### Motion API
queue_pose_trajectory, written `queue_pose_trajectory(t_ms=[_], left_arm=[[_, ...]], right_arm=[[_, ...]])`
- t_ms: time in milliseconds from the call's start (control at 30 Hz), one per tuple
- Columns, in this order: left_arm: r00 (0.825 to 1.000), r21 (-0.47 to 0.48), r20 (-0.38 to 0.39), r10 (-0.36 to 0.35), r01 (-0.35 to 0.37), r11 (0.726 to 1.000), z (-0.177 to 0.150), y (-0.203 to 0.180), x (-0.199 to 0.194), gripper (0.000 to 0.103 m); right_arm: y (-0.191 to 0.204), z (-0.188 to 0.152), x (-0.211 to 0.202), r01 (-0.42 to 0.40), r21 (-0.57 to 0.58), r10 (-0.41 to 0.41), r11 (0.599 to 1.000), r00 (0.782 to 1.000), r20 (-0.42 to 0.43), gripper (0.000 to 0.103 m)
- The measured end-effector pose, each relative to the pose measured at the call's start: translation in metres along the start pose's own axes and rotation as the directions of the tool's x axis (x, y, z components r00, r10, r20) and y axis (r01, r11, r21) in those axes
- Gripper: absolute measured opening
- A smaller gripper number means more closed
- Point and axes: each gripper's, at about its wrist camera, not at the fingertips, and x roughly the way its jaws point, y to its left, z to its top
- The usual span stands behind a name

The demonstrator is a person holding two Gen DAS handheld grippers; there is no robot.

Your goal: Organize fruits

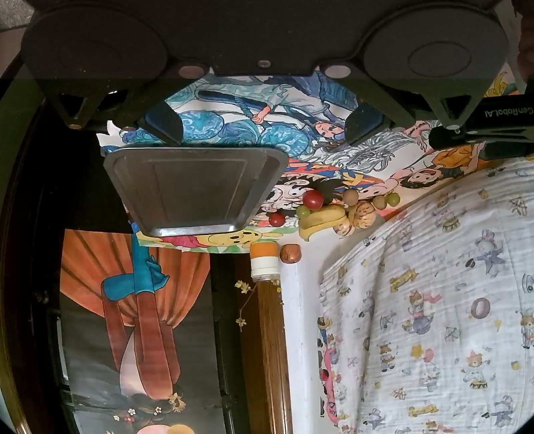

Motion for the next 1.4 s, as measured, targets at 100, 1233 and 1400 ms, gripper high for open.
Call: queue_pose_trajectory(t_ms=[100,1233,1400], left_arm=[[1.0,0.001,-0.001,0.003,-0.003,1.0,0.0,-0.0001,0.0002,0.103],[1.0,-0.006,-0.017,0.002,-0.002,1.0,-0.0041,0.0014,0.0019,0.103],[1.0,-0.01,-0.02,0.003,-0.003,1.0,-0.0039,0.002,0.0019,0.103]], right_arm=[[0.0002,-0.0002,0.0003,-0.001,-0.001,0.001,1.0,1.0,-0.001,0.103],[-0.0008,0.0011,0.0004,0.001,0.004,-0.001,1.0,1.0,-0.008,0.103],[-0.0022,-0.0066,0.0029,0.001,0.003,-0.001,1.0,1.0,-0.01,0.103]])
